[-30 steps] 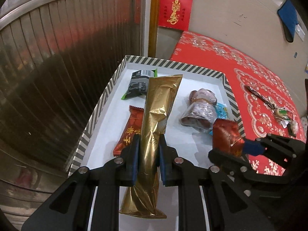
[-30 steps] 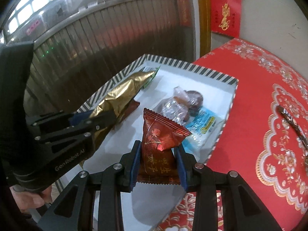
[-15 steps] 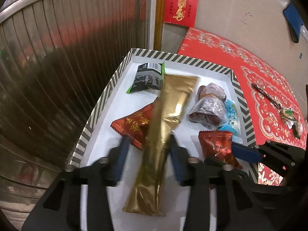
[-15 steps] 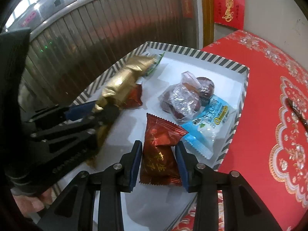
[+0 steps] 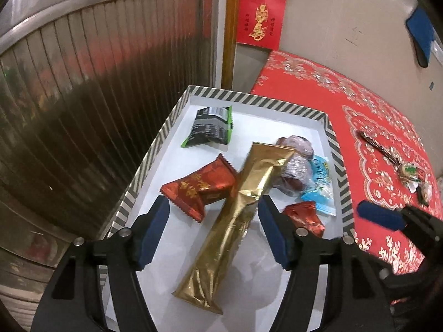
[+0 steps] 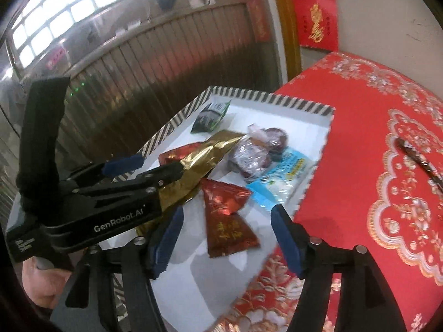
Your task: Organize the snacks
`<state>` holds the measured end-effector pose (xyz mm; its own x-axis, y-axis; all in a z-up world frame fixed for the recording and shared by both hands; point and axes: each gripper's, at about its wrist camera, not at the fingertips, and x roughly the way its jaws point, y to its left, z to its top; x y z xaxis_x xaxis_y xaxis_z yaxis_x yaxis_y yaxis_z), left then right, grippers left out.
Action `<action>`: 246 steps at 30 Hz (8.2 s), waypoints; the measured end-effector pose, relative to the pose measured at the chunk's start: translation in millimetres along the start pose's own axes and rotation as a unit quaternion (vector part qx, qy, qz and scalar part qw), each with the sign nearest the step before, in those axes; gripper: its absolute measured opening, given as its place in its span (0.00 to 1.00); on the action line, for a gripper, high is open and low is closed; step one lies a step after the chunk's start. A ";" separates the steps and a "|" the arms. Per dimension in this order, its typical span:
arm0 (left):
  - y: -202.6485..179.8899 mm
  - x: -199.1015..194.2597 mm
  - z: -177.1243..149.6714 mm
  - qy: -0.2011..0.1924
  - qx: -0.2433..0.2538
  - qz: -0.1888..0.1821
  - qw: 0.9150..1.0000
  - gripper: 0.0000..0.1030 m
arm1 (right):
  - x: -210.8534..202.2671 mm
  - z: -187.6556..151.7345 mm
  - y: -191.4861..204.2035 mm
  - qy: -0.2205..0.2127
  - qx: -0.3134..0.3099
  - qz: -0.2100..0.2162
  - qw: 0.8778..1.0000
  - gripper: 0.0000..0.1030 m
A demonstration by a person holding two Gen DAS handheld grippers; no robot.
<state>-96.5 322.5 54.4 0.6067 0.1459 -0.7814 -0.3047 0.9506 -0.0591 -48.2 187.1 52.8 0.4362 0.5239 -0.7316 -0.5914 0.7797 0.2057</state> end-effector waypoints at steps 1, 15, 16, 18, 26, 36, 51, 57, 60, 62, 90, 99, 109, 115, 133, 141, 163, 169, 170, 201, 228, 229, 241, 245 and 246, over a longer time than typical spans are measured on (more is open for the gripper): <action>-3.9 -1.4 0.1 0.000 0.003 -0.003 1.000 0.64 | -4.8 -0.4 -4.1 -0.004 0.003 -0.008 1.000 0.70; -65.8 -10.0 0.2 0.012 0.039 -0.049 0.998 0.68 | -38.0 -29.2 -69.4 -0.017 0.069 -0.042 0.997 0.74; -74.8 -9.4 -0.1 0.016 0.044 -0.058 0.997 0.72 | -40.4 -31.9 -75.2 -0.018 0.074 -0.044 0.996 0.74; -86.4 -8.9 0.1 0.021 0.051 -0.069 0.996 0.72 | -46.5 -38.4 -88.3 -0.019 0.084 -0.054 0.995 0.74; -154.6 -8.9 3.8 0.037 0.094 -0.103 0.990 0.72 | -83.7 -68.6 -153.8 -0.036 0.145 -0.089 0.985 0.75; -244.0 -8.4 15.1 0.063 0.139 -0.152 0.977 0.72 | -145.2 -104.9 -232.9 -0.058 0.205 -0.166 0.963 0.75; -325.7 4.4 8.4 0.058 0.181 -0.152 0.970 0.72 | -183.2 -135.7 -280.2 -0.070 0.239 -0.202 0.947 0.77; -341.1 13.0 11.8 0.058 0.186 -0.153 0.969 0.72 | -189.0 -136.3 -291.0 -0.067 0.242 -0.216 0.944 0.77; -349.7 19.7 15.9 0.062 0.189 -0.159 0.967 0.72 | -193.3 -138.6 -298.5 -0.067 0.250 -0.217 0.941 0.77; -355.7 26.0 20.7 0.066 0.187 -0.170 0.965 0.72 | -197.5 -139.8 -304.0 -0.069 0.255 -0.219 0.939 0.77; -400.8 84.5 36.2 0.137 0.150 -0.225 0.953 0.71 | -199.5 -125.9 -340.7 -0.070 0.258 -0.238 0.934 0.77; -385.1 84.4 39.3 0.122 0.169 -0.201 0.957 0.46 | -172.6 -87.2 -349.4 -0.037 0.206 -0.249 0.946 0.77; -368.1 81.2 34.5 0.120 0.163 -0.203 0.958 0.46 | -128.0 -77.0 -362.5 0.000 0.180 -0.213 0.960 0.42; -358.8 69.0 27.4 0.114 0.162 -0.209 0.958 0.46 | -156.5 -90.2 -336.0 -0.034 0.165 -0.228 0.959 0.35; -333.3 48.8 -4.0 0.110 0.182 -0.195 0.957 0.46 | -152.5 -124.8 -293.7 0.021 0.168 -0.203 0.964 0.68; -345.2 50.2 -7.4 0.098 0.209 -0.171 0.958 0.47 | -139.5 -120.4 -301.6 0.012 0.164 -0.218 0.962 0.47; -252.4 -9.3 -4.4 0.030 0.169 -0.145 0.974 0.46 | -156.9 -104.0 -208.6 -0.062 0.127 -0.156 0.978 0.44; -213.6 -18.1 -3.4 0.014 0.147 -0.126 0.981 0.46 | -142.5 -87.1 -177.2 -0.062 0.101 -0.137 0.983 0.44; -206.8 -20.3 -3.2 0.009 0.143 -0.123 0.982 0.46 | -139.8 -84.5 -172.9 -0.061 0.098 -0.135 0.984 0.44; -58.1 -27.2 -8.6 -0.020 0.065 -0.045 0.997 0.46 | -66.7 -17.7 -46.9 -0.034 -0.013 -0.069 0.997 0.44; 22.1 -7.3 -15.8 -0.003 0.007 -0.005 1.000 0.46 | 13.9 7.8 24.9 0.026 -0.052 -0.003 0.998 0.44; 22.7 -6.3 -15.6 -0.003 0.006 -0.003 1.000 0.46 | 15.1 7.5 24.9 0.026 -0.050 -0.002 0.998 0.44; 23.7 1.0 -14.3 -0.005 0.004 0.014 1.000 0.47 | 23.3 -3.9 27.8 0.042 -0.045 0.010 0.998 0.50; 23.7 3.2 -13.3 0.000 -0.002 0.024 1.000 0.53 | 14.9 -3.7 24.7 0.033 -0.040 0.010 0.999 0.55; 23.6 4.2 -13.0 0.002 -0.003 0.027 1.000 0.57 | 11.9 -3.4 25.2 0.028 -0.043 0.002 0.999 0.56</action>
<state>-110.7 341.9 41.7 0.5866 0.1962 -0.7857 -0.3410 0.9398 -0.0199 -60.1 211.8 47.1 0.3978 0.5048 -0.7662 -0.6504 0.7441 0.1526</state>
